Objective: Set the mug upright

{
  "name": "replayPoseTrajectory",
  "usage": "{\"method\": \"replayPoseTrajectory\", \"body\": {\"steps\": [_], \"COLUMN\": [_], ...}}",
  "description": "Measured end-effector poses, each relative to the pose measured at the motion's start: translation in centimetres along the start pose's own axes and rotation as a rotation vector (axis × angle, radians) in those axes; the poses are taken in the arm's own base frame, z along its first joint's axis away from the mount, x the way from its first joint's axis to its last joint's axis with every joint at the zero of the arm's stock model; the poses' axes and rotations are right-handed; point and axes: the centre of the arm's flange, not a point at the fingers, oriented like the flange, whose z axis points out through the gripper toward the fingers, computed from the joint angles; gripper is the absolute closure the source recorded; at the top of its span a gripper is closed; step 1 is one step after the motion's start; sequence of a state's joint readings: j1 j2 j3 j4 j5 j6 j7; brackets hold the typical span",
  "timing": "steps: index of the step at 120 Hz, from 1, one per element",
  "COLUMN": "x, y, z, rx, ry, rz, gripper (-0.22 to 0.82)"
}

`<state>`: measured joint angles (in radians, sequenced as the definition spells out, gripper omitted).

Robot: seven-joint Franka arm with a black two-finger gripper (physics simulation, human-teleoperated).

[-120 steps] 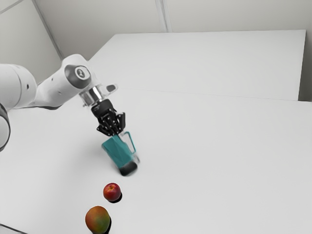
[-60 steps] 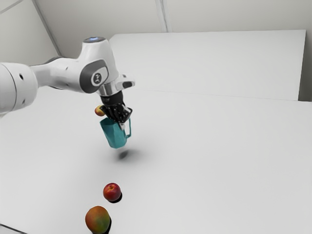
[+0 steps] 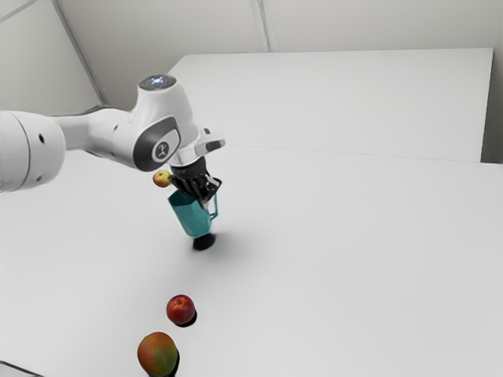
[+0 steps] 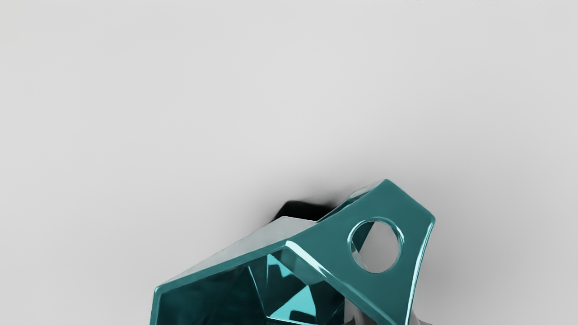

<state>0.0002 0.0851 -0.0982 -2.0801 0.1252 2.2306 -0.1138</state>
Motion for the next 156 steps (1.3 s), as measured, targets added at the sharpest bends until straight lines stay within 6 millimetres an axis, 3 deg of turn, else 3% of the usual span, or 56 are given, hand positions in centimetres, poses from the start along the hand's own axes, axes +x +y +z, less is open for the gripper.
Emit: {"method": "replayPoseTrajectory", "body": {"steps": [45, 72, 91, 116, 156], "x": [0.6, 0.6, 0.5, 0.1, 1.8], "y": [0.6, 0.6, 0.4, -0.2, -1.3], "z": [4.1, 3.9, 1.9, -1.5, -10.8], "rx": [-0.012, -0.02, -0.019, -0.011, 0.004], "ry": [-0.01, -0.004, 0.022, 0.042, 0.061], "rz": [-0.052, -0.07, -0.077, -0.09, -0.112], "gripper": [0.79, 0.32, 0.15, 0.06, 0.01]}}
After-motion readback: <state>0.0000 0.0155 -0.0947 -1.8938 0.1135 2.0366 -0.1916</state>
